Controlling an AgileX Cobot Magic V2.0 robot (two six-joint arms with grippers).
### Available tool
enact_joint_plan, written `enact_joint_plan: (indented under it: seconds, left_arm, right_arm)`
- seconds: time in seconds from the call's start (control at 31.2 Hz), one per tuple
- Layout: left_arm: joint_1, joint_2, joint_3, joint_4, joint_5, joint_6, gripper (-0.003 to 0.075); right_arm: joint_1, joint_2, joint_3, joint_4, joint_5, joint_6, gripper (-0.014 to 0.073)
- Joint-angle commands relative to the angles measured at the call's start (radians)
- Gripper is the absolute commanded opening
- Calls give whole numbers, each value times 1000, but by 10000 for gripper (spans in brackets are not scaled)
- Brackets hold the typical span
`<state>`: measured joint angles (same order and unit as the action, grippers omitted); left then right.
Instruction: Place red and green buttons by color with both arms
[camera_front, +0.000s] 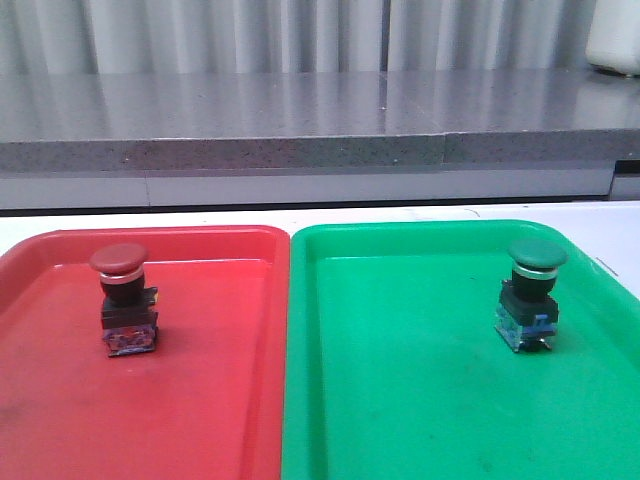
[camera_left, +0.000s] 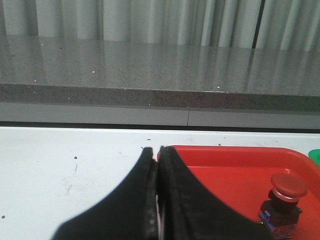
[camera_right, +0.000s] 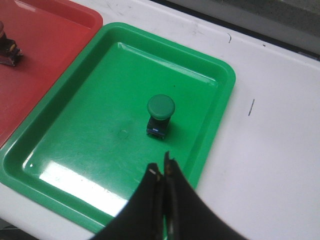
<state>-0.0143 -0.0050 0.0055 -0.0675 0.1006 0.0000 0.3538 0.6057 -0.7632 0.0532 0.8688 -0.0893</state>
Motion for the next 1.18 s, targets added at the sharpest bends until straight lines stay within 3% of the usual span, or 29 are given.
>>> enact_joint_plan:
  seconds: [0.0,0.16,0.38,0.61,0.8,1.15]
  left_arm:
    - [3,-18,24,-8,-80,-16,-20]
    - [3,-18,24,-8,-80,-16,-20]
    - [3,-17,24,-8,-80,-16,-20]
    - [3,-17,24,-8,-78,-16,-20]
    - [3,-17,24,-8,-78,-16,-20]
    - [3,-17,24,-8,-78,-16,-20]
  right_arm:
    - [1,2,-37,-8,-61,-11,-70]
    - [-18,-30,10,-40,-121,-11,-70]
    - [-230,-298,341,-40,-556,-11,-70]
    - [-319,-560,646,-38,-798,-11,-70]
    - [-320,-633,786,-31,-884,-7,-70]
    - [-320,-633,784,-19,-877,13,-70]
